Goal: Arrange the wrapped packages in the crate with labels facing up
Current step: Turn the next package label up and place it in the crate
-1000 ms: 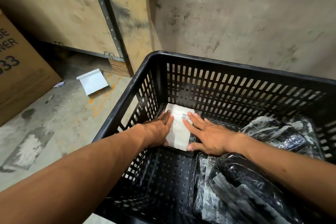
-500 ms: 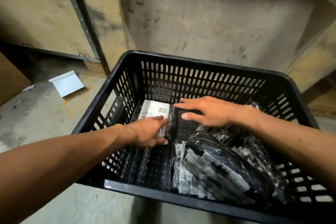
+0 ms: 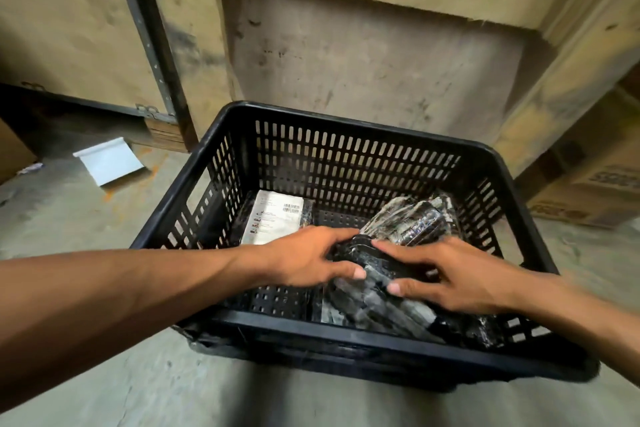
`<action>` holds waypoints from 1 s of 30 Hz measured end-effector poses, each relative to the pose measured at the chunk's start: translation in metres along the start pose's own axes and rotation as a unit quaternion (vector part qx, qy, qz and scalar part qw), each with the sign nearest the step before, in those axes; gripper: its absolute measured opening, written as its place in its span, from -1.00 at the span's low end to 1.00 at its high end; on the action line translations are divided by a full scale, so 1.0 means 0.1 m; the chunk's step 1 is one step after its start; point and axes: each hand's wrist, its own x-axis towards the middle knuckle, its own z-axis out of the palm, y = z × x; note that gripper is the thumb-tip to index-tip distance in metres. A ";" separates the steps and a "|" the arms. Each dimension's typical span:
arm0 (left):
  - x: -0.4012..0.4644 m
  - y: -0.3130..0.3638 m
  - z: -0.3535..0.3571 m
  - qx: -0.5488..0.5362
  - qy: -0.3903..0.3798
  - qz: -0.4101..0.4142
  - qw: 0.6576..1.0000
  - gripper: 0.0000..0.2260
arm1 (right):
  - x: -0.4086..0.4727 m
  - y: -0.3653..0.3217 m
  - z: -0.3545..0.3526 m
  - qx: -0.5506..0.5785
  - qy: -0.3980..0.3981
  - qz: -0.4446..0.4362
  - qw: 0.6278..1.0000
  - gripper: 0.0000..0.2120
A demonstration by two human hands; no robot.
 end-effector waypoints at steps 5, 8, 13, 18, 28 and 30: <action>-0.01 0.01 0.02 -0.126 0.001 -0.030 0.992 -0.53 | -0.02 -0.04 0.16 0.105 0.060 0.035 0.992 -0.40; -0.10 0.10 -0.06 -0.120 0.021 -0.041 0.992 -0.55 | -0.04 -0.08 0.18 0.169 0.094 0.047 0.980 -0.44; -0.16 0.15 -0.14 -0.202 -0.058 -0.149 0.966 -0.45 | -0.06 -0.19 0.12 0.199 0.146 0.057 0.967 -0.22; -0.19 0.18 -0.10 -0.422 0.003 -0.138 0.896 -0.46 | -0.11 -0.34 -0.02 0.129 0.214 0.007 0.968 -0.14; -0.45 0.20 -0.20 -0.376 0.182 -0.082 0.905 -0.82 | -0.03 -0.32 0.06 0.293 0.140 0.050 0.944 -0.57; -0.47 0.20 -0.28 -0.369 0.196 -0.053 0.907 -0.89 | 0.02 -0.28 0.08 0.313 0.124 0.066 0.939 -0.53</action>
